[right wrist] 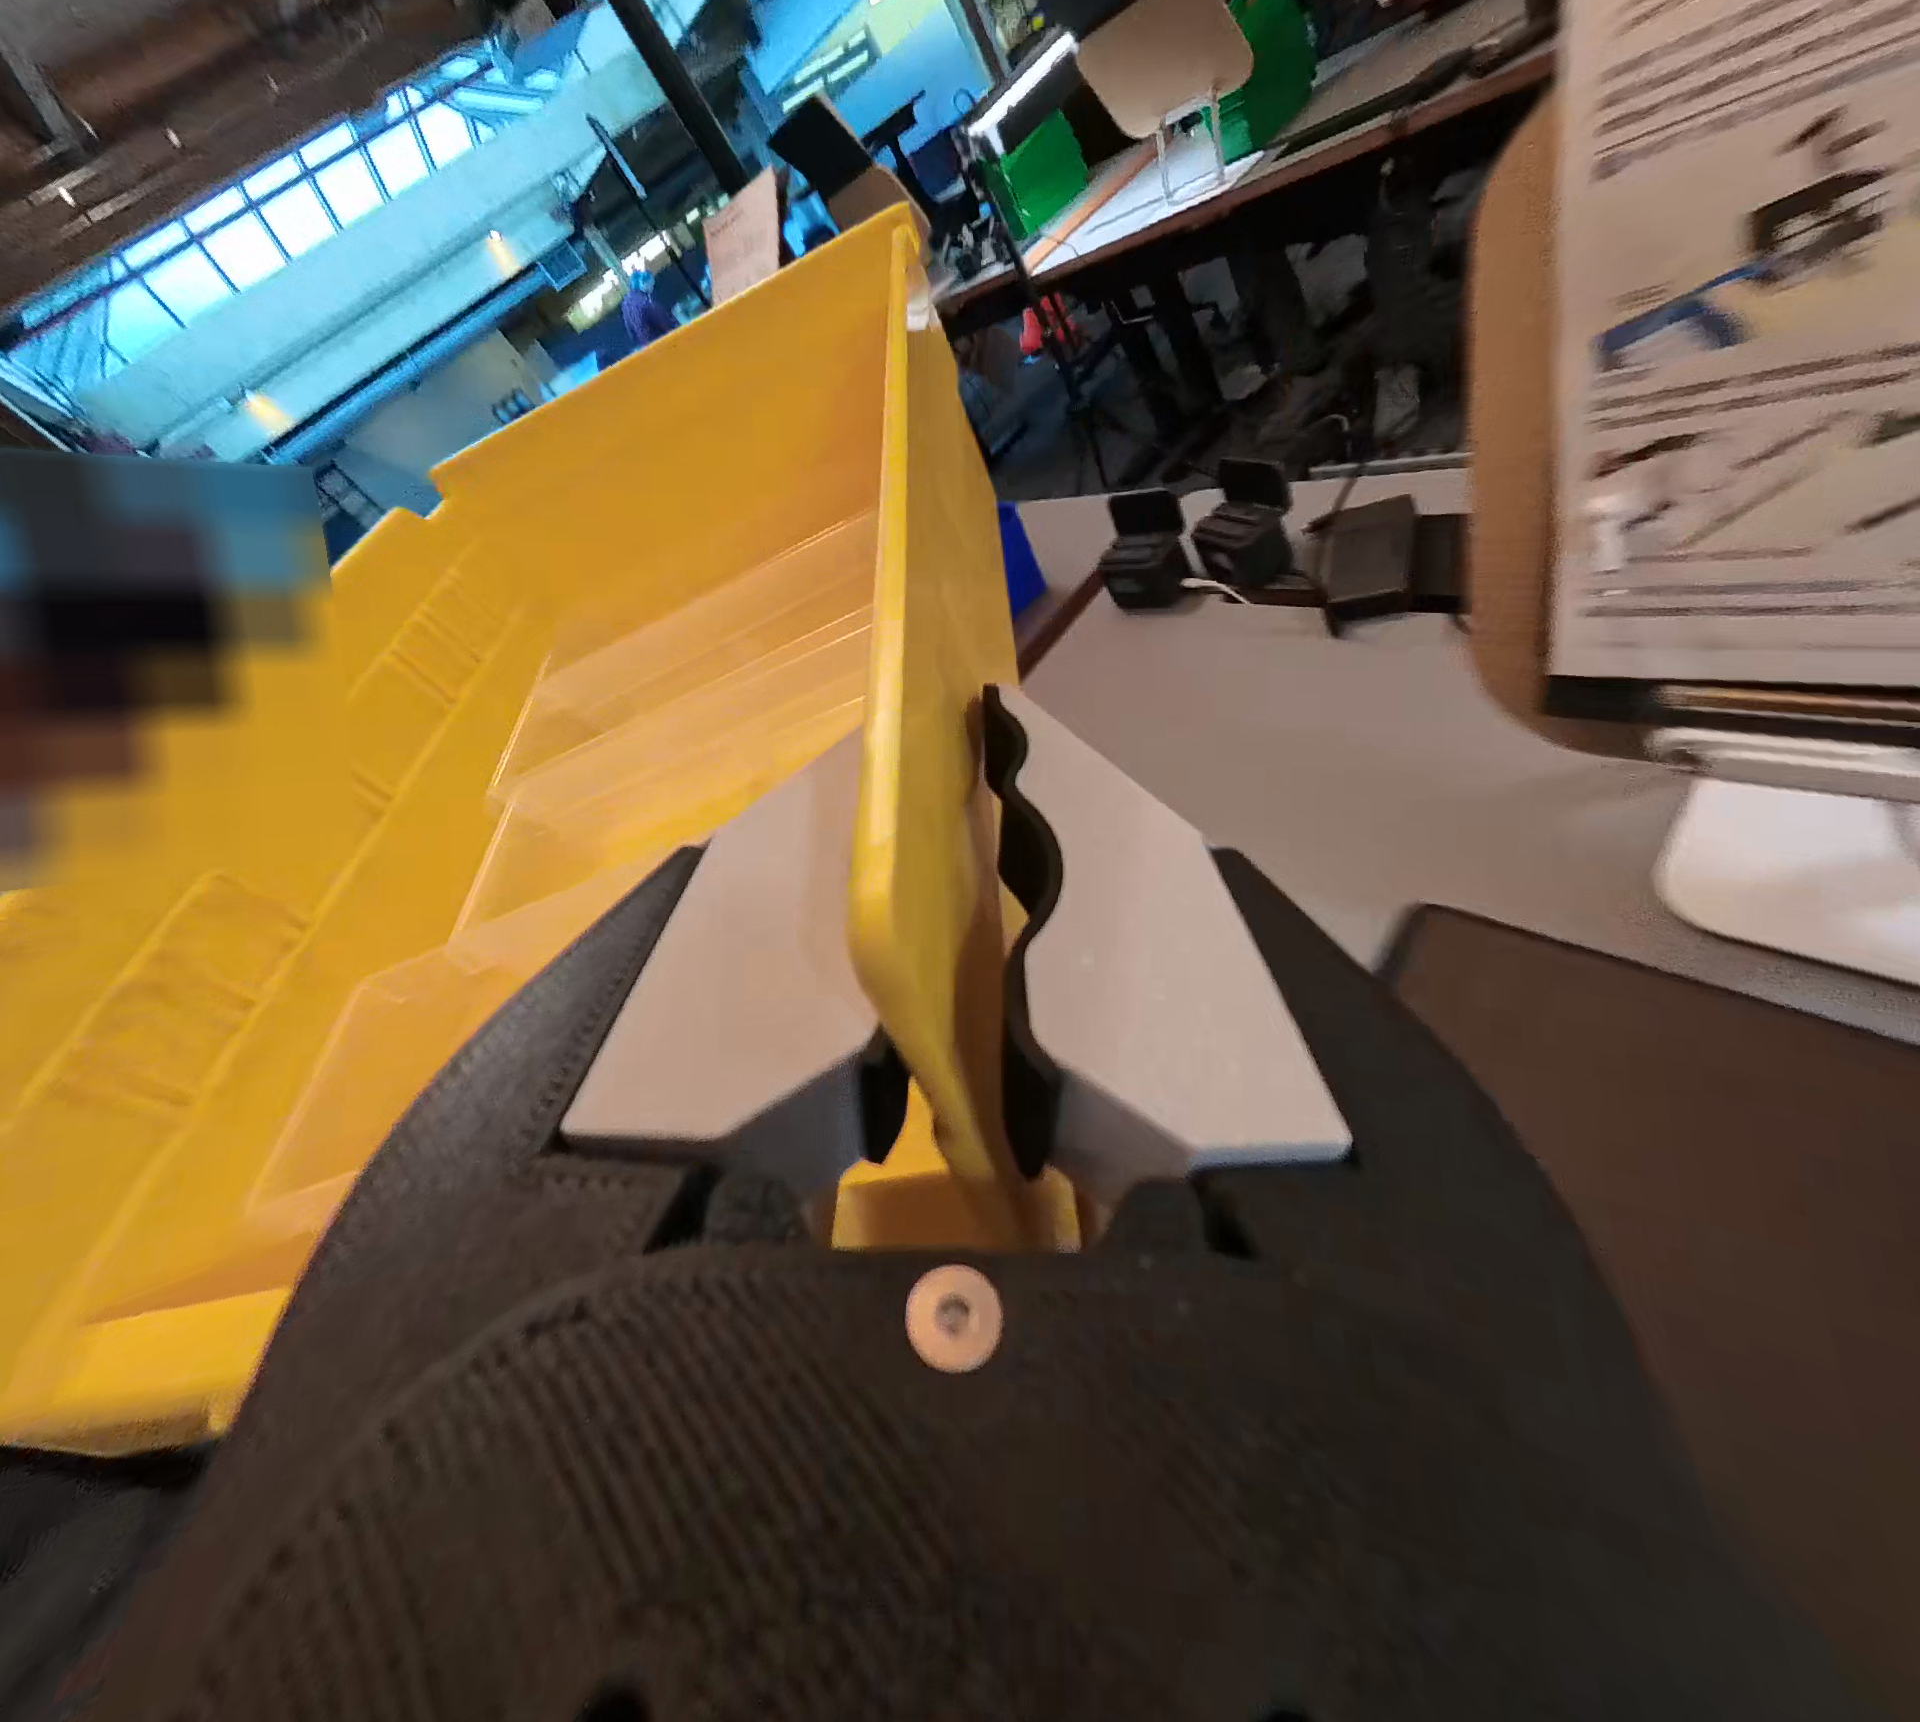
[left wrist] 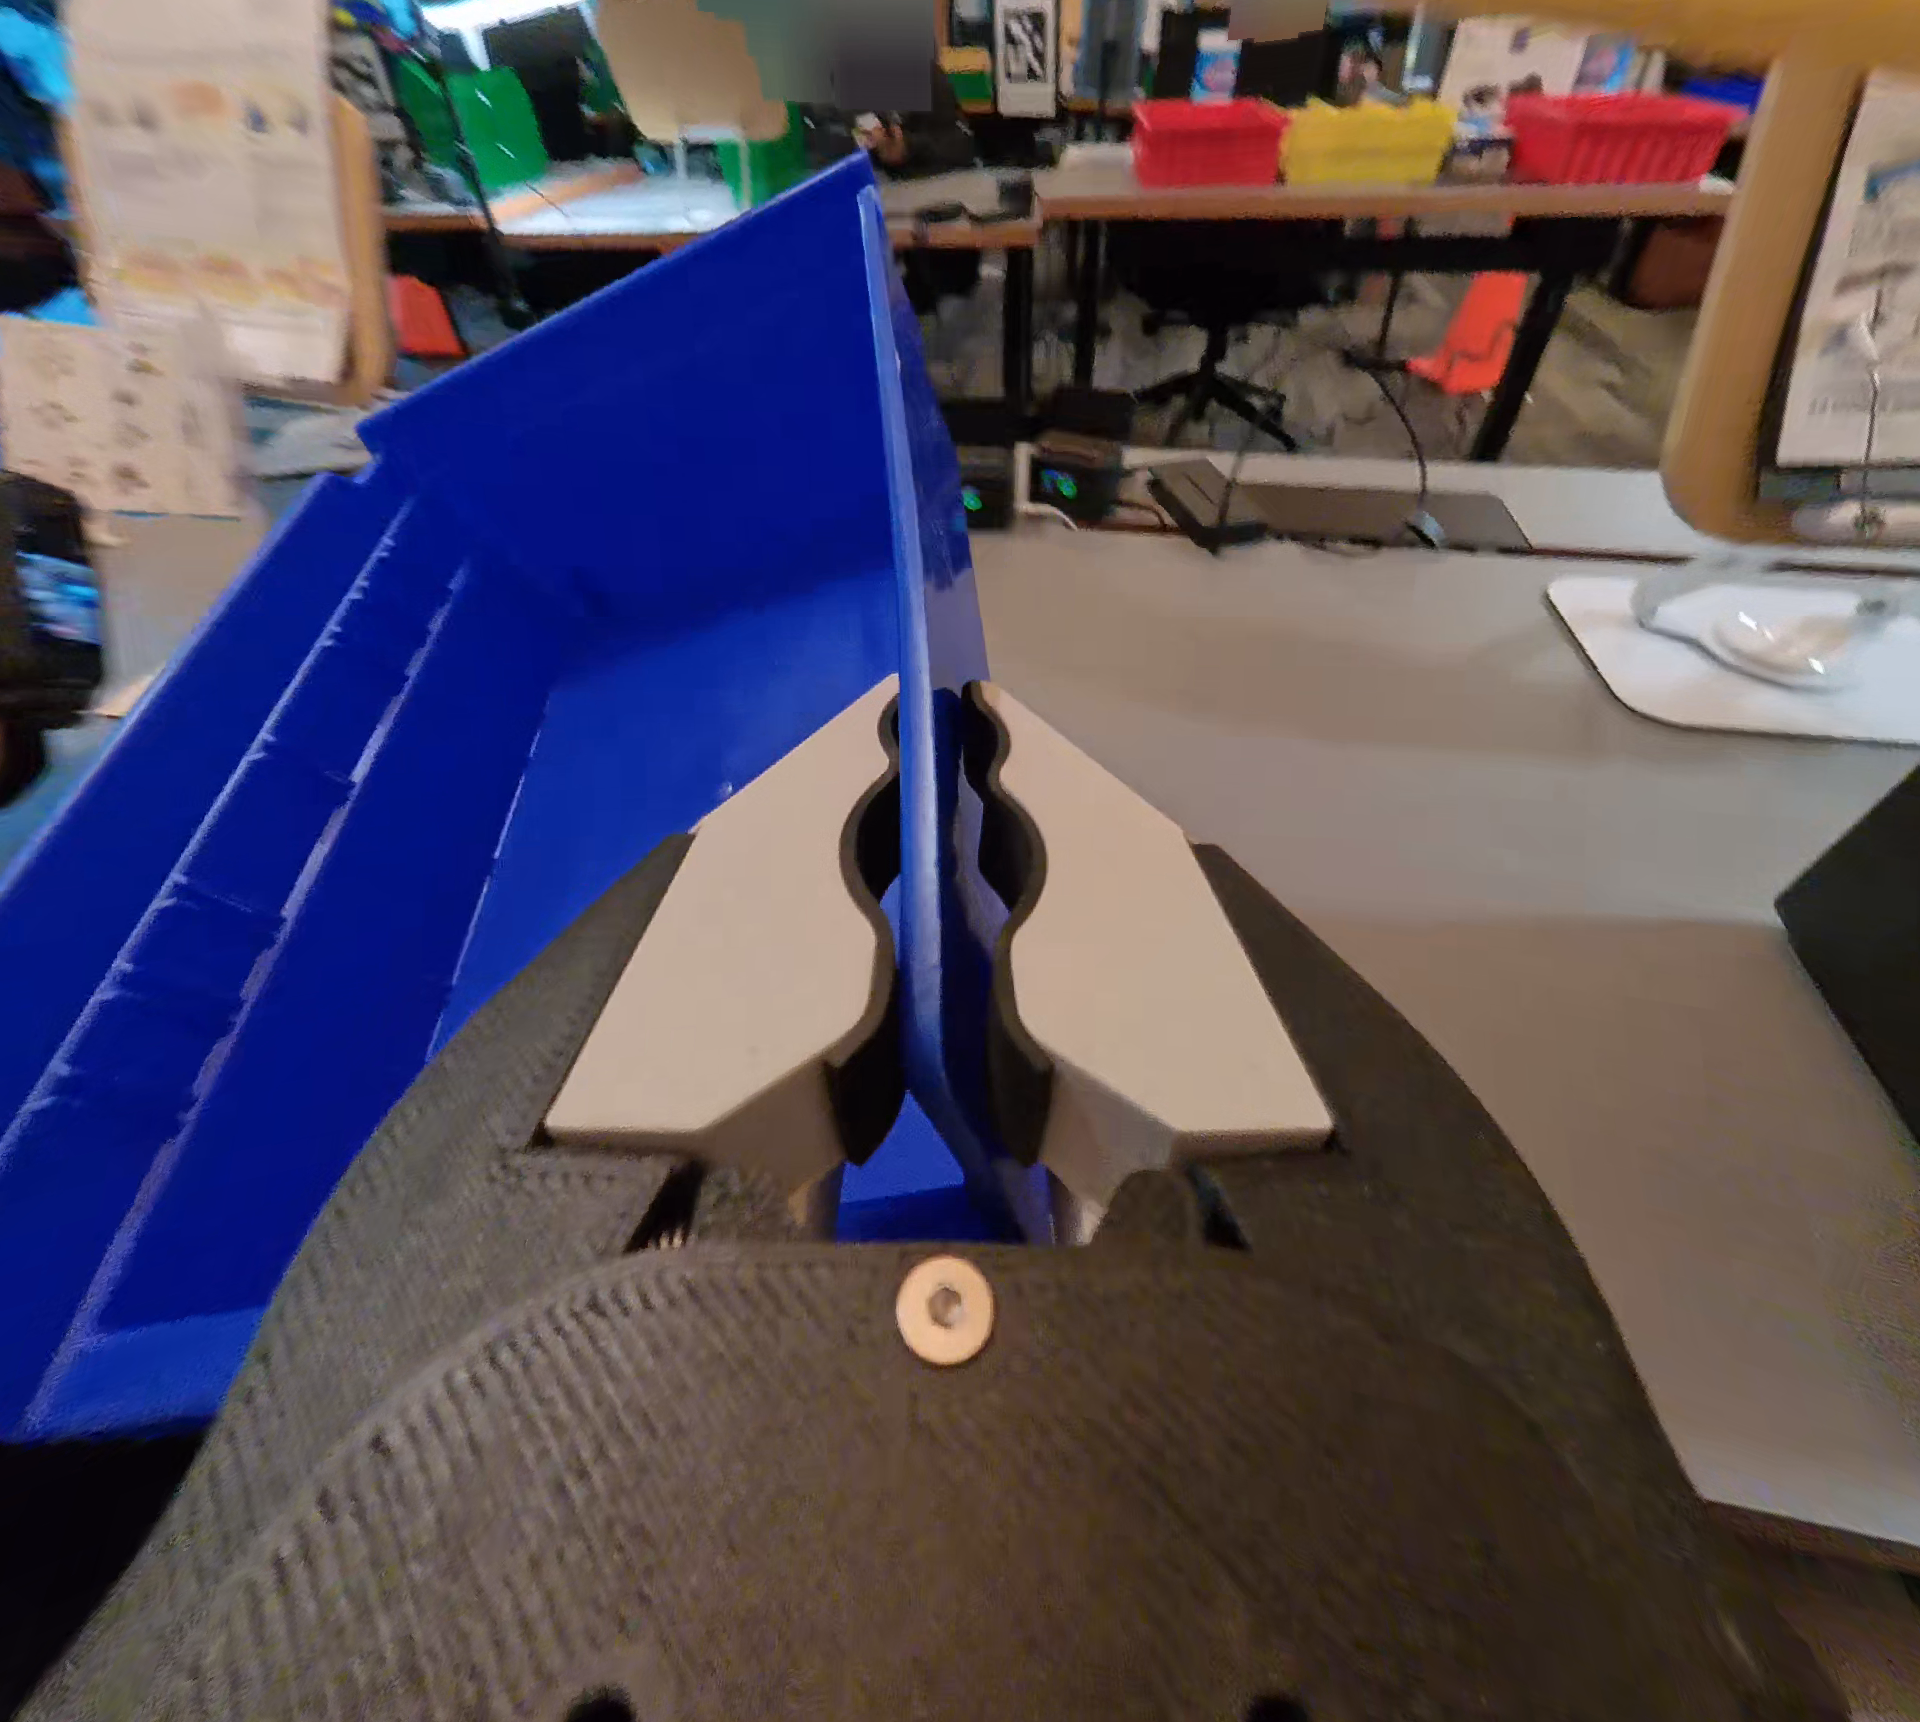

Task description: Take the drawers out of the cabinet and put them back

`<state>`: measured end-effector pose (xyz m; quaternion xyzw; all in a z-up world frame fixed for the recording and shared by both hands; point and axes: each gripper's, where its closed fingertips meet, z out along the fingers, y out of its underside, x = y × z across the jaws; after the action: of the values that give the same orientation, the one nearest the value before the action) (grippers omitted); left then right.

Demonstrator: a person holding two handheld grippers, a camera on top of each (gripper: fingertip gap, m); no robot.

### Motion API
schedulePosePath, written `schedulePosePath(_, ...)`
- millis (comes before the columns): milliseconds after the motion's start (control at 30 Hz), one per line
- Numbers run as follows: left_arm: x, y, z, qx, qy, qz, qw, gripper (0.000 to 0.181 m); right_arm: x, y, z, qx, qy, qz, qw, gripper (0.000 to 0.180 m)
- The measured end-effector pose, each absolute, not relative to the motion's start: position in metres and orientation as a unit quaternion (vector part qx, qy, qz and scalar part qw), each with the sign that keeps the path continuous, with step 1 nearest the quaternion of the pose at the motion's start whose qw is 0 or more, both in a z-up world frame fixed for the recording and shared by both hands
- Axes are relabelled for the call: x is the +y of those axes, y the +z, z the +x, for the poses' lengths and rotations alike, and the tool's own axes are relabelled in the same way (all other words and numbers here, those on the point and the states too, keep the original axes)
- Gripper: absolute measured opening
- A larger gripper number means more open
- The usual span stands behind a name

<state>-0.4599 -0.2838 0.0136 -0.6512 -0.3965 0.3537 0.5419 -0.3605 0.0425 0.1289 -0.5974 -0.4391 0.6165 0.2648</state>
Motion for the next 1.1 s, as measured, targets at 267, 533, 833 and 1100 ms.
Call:
schedulePosePath(267, -0.379, 0.068, -0.419, -0.408, 0.4, -0.618, 0.54, 0.002, -0.063, 0.066, -0.443, -0.442, 0.579, -0.582, 0.361, 0.006)
schedulePosePath(533, -0.369, 0.071, -0.416, -0.393, 0.405, -0.62, 0.545, 0.003, -0.109, -0.096, -0.496, -0.51, 0.494, -0.622, 0.331, 0.007)
schedulePosePath(833, -0.317, 0.054, -0.428, -0.364, 0.418, -0.65, 0.52, 0.004, -0.121, -0.147, -0.5, -0.441, 0.523, -0.648, 0.334, 0.013)
schedulePosePath(1100, -0.27, 0.067, -0.403, -0.312, 0.399, -0.668, 0.545, 0.004, -0.182, -0.123, -0.441, -0.48, 0.621, -0.572, 0.239, 0.078)
